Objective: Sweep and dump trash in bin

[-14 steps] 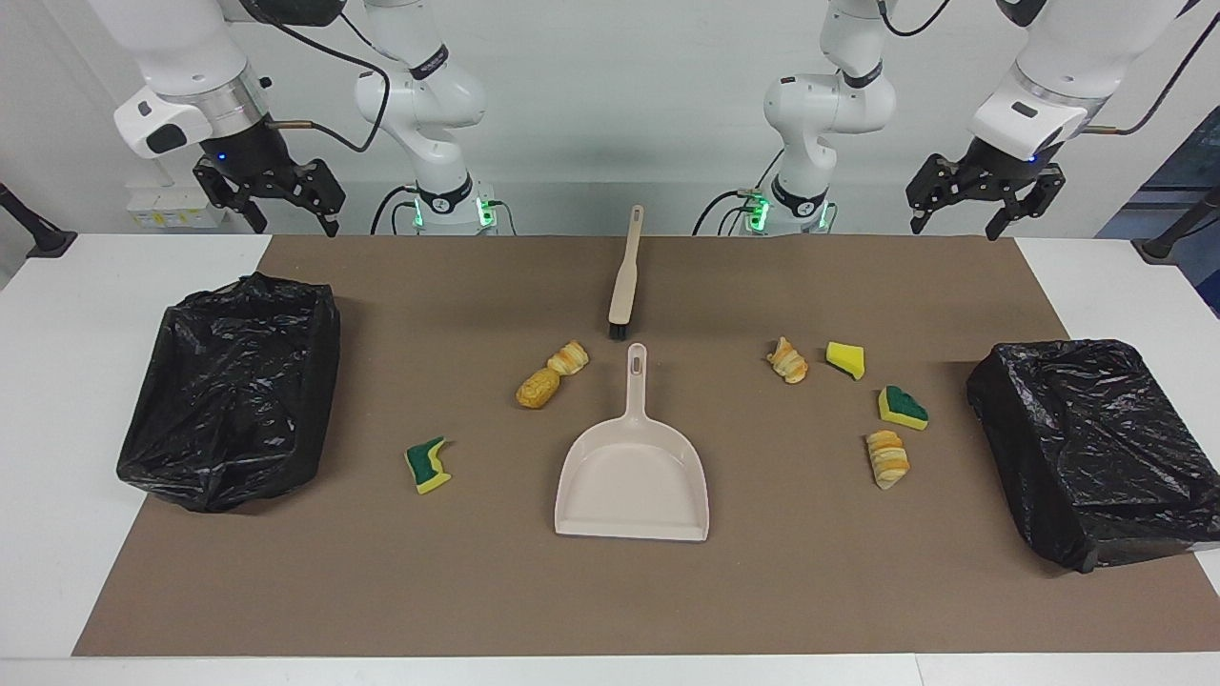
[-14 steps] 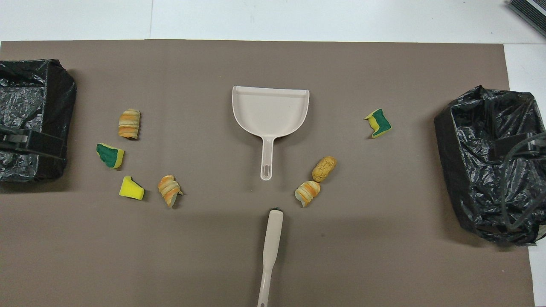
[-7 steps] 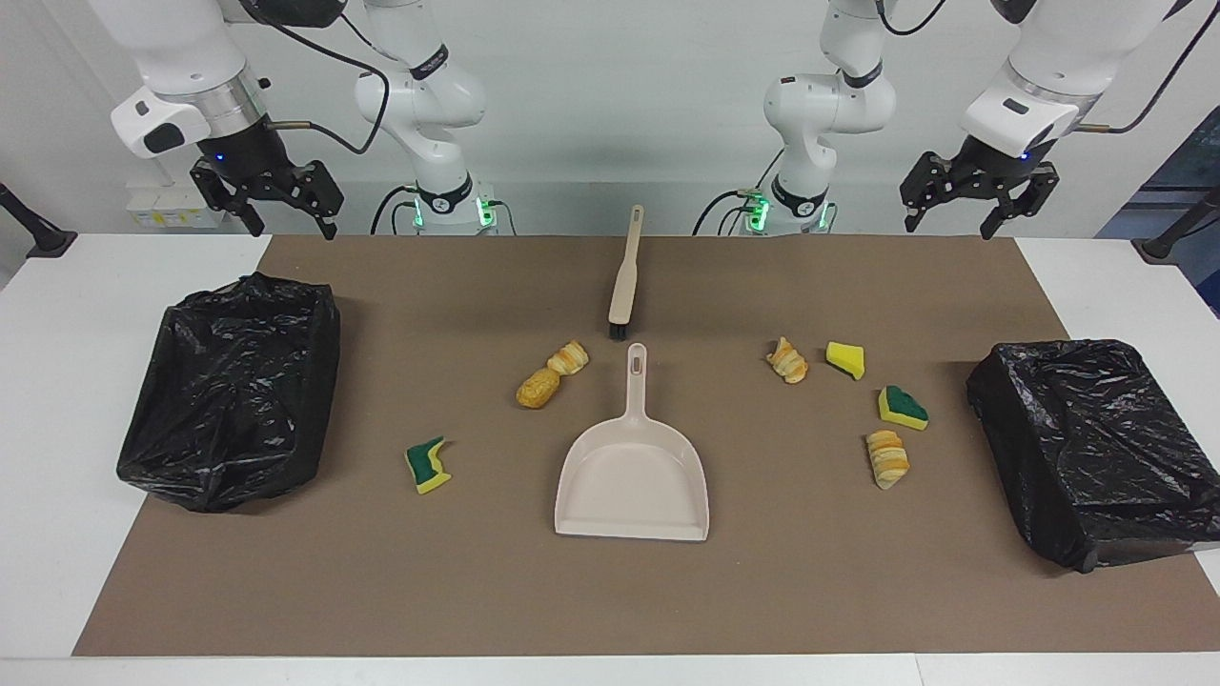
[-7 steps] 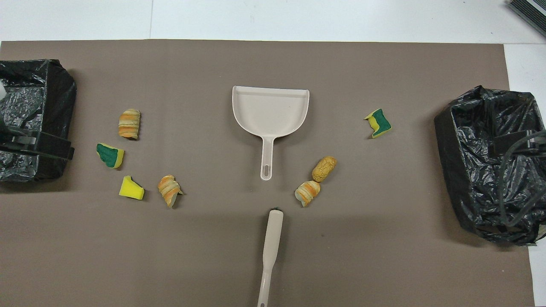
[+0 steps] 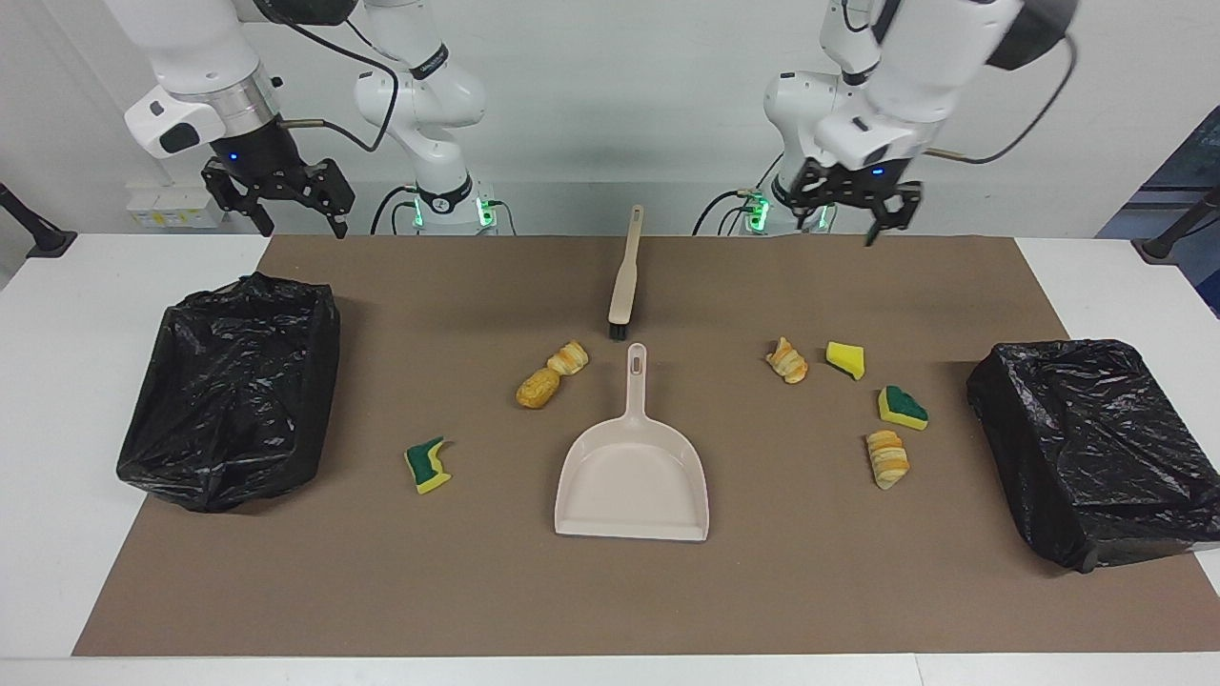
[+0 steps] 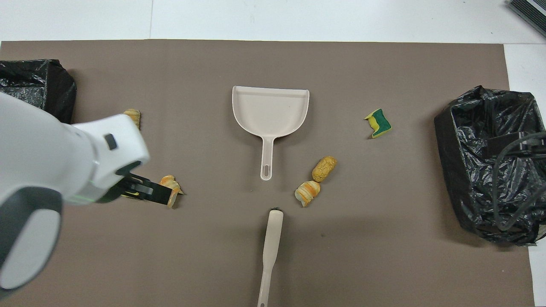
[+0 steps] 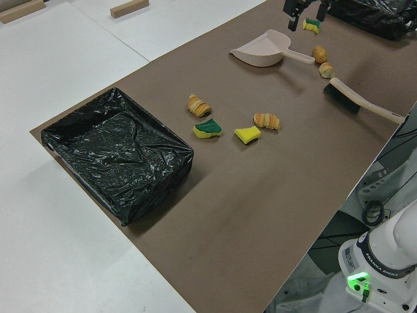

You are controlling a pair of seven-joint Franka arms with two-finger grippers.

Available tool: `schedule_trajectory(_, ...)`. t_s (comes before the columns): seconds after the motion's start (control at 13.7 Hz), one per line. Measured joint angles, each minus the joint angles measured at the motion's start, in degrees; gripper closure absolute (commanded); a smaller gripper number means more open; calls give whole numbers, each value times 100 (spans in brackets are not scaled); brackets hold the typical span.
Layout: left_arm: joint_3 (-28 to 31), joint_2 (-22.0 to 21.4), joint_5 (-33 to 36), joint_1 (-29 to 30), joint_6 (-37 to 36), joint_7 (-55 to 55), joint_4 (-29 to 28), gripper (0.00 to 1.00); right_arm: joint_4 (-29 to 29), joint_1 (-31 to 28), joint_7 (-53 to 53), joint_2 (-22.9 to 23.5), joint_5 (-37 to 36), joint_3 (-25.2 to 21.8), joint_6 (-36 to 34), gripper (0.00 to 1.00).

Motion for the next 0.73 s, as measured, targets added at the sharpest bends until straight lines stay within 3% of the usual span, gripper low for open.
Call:
schedule_trajectory(0.44, -39, -286, -9, -1988, 1209, -1830, -1714, 0, -31, 239, 9, 238, 38, 87, 13, 0)
schedule_trajectory(0.73, -34, -255, -10, -2996, 2622, -2668, -2921, 0, -49, 819, 765, 679, 311, 115, 600, 0)
